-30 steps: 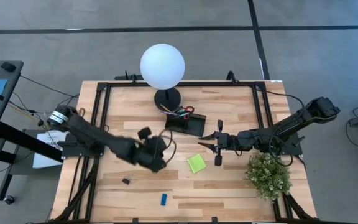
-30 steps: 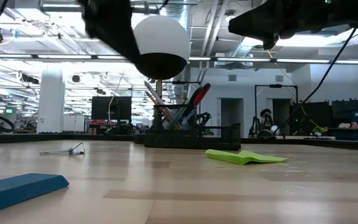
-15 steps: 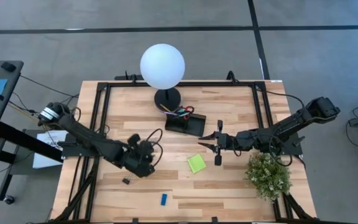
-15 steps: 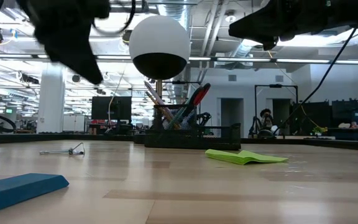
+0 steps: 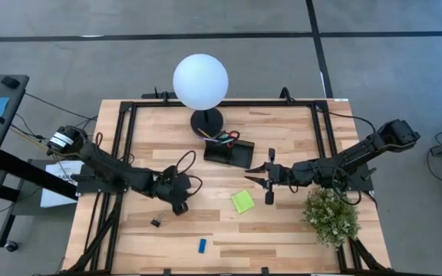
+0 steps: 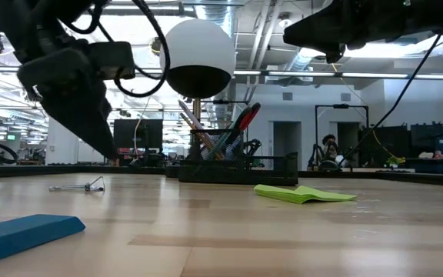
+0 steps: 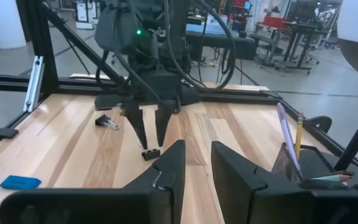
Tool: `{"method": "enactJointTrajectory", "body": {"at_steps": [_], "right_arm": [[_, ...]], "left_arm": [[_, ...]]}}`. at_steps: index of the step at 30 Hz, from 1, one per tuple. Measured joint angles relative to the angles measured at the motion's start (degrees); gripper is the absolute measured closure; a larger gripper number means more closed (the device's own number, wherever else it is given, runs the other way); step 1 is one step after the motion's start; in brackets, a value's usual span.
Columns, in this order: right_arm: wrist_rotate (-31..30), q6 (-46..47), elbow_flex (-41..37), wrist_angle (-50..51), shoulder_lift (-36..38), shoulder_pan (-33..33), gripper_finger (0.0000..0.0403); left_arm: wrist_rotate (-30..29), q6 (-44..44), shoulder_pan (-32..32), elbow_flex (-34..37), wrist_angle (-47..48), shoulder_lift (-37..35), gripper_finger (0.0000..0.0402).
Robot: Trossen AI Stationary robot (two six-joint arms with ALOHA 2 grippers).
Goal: Pick and place office supplies into organizer
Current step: Put the top binder clip into the desk organizer
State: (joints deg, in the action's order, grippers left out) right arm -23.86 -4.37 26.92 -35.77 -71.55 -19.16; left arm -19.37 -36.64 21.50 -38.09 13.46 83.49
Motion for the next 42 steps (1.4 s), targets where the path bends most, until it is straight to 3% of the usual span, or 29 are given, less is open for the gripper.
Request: {"method": "enactJointTrajectory", "body": {"at_steps": [4,9,17,26,35,42], "right_arm": [[0.0,0.5,0.0,-0.6,0.0,0.0,0.0331],[0.0,1.5,0.0,-0.7,0.0,0.0,0.0331],[0.0,1.5,0.0,-0.7,0.0,0.0,0.0331],[0.0,1.4,0.0,0.3,0.0,0.2,0.0331],[0.0,1.4,0.0,1.6,0.0,0.0,0.0331],[0.0,1.4,0.0,2.0,0.0,0.0,0.0331]], "left_arm": [[1.5,5.0,-0.9,0.0,0.2,0.0,0.0267],[3.1,5.5,-2.0,0.0,0.9,0.0,0.0227],[2.5,-6.4,-1.6,0.0,5.2,0.0,0.0172],[2.0,-7.3,-0.9,0.0,3.6,0.2,0.0168],[1.8,-7.5,-0.8,-0.2,0.2,8.4,0.0168],[1.6,-8.0,-0.6,-0.3,1.0,9.3,0.0171]]}}
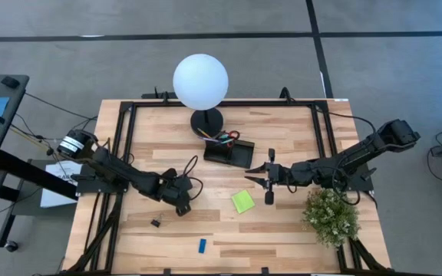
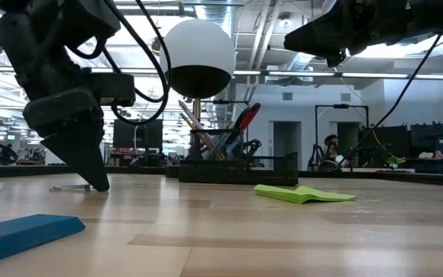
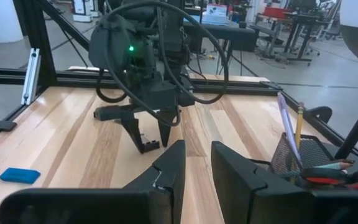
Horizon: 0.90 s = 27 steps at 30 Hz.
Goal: Pick and place office supplies into organizer
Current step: Put the top binder clip into the desk organizer
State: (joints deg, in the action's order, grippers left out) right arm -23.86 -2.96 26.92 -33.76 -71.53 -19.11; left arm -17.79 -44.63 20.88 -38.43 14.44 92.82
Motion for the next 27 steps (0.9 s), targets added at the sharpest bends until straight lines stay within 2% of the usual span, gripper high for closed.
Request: {"method": "enactJointTrajectory", "body": {"at_steps": [4,11,15,19,24,27], "right_arm": [[0.0,0.0,0.0,0.1,0.0,0.0,0.0331],[0.0,0.0,0.0,0.1,0.0,0.1,0.0331],[-0.1,0.0,0.0,0.0,0.0,0.1,0.0331],[-0.2,0.0,0.0,0.0,0.0,0.1,0.0331],[-0.2,0.0,0.0,0.1,0.0,0.1,0.0331],[-0.2,0.0,0.0,0.4,0.0,0.0,0.0331]], "left_arm": [[0.0,-1.1,0.9,0.1,0.2,0.0,0.0195],[-2.5,-4.8,1.0,-0.6,-1.2,0.4,0.0269],[-5.2,-4.4,-1.5,-3.8,-1.2,1.1,0.0274],[-11.1,3.1,-5.8,-7.7,-6.2,0.7,0.027],[-11.8,19.5,-11.9,-10.4,-15.8,0.7,0.0267],[-11.8,26.7,-15.0,-10.5,-18.3,0.6,0.0273]]}}
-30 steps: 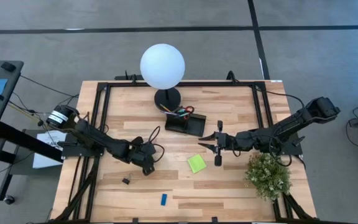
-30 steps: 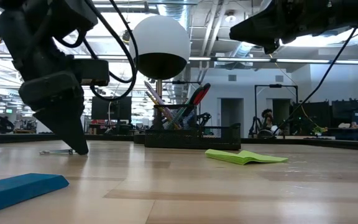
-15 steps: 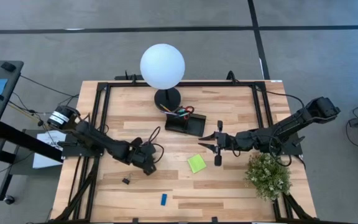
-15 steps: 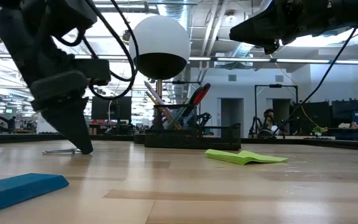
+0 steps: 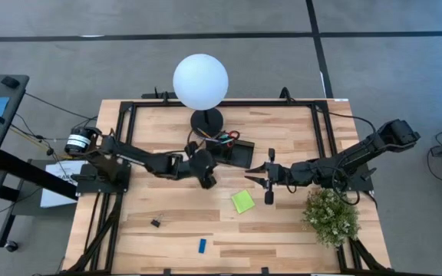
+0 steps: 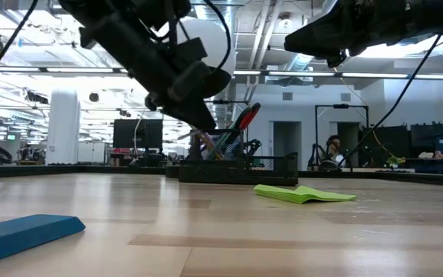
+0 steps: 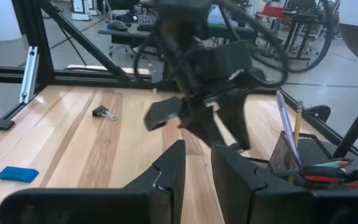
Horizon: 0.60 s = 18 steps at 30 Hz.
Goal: Pick and place office supplies into organizer
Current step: Put the top binder clip into the desk organizer
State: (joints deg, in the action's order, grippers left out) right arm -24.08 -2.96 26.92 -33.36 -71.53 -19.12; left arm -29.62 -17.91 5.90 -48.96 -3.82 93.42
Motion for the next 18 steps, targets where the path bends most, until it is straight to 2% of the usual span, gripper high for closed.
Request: {"method": "enactJointTrajectory", "body": {"at_steps": [3,7,14,18], "right_arm": [[0.2,0.0,0.0,0.3,0.0,0.0,0.0331],[0.2,0.0,0.0,0.4,0.0,0.0,0.0331],[0.2,0.0,0.0,0.6,0.0,0.0,0.0331],[0.2,0.0,0.0,0.9,0.0,0.0,0.0331]], "left_arm": [[1.0,3.3,-2.1,0.0,-0.8,0.2,0.0267],[-0.9,5.4,-3.6,0.1,-2.2,2.9,0.0252],[-4.0,7.5,-5.5,0.0,-10.1,10.1,0.0266],[-5.2,7.9,-5.6,0.0,-12.3,10.7,0.0261]]}}
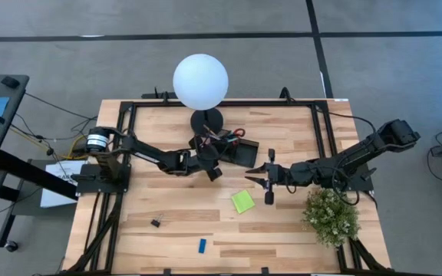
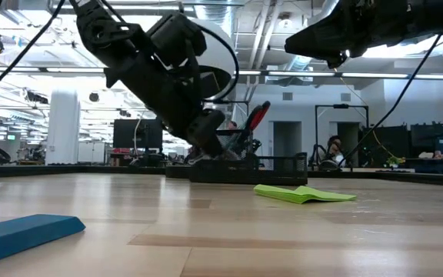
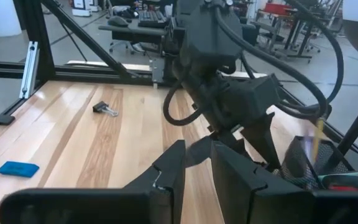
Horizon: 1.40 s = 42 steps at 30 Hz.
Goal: Pick and place office supplies into organizer
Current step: Put the top binder clip into the desk organizer, then put the binder clip into the desk organizer
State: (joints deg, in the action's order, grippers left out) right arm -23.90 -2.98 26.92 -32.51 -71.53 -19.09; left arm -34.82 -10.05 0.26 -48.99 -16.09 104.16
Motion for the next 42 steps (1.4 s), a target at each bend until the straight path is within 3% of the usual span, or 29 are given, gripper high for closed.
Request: {"method": "enactJointTrajectory", "body": {"at_steps": [13,31,35,39,42], "right_arm": [[0.0,0.0,0.0,0.0,0.0,0.4,0.0331],[0.0,0.0,0.0,2.3,0.0,0.3,0.0331],[0.0,0.5,0.0,2.3,0.0,0.3,0.0331],[0.0,2.5,0.0,2.3,0.0,0.2,0.0331],[0.1,2.6,0.0,2.4,0.0,-0.5,0.0331]], "left_arm": [[-4.2,1.4,0.6,-3.4,-3.6,0.1,0.0261],[0.3,-1.1,-1.1,-3.7,-4.3,0.1,0.0208],[4.8,-2.6,-0.4,-4.4,-3.7,0.1,0.021],[10.4,-2.8,1.2,-7.2,2.0,0.0,0.0215],[12.4,-3.4,2.7,-11.9,14.1,-0.8,0.0221]]}}
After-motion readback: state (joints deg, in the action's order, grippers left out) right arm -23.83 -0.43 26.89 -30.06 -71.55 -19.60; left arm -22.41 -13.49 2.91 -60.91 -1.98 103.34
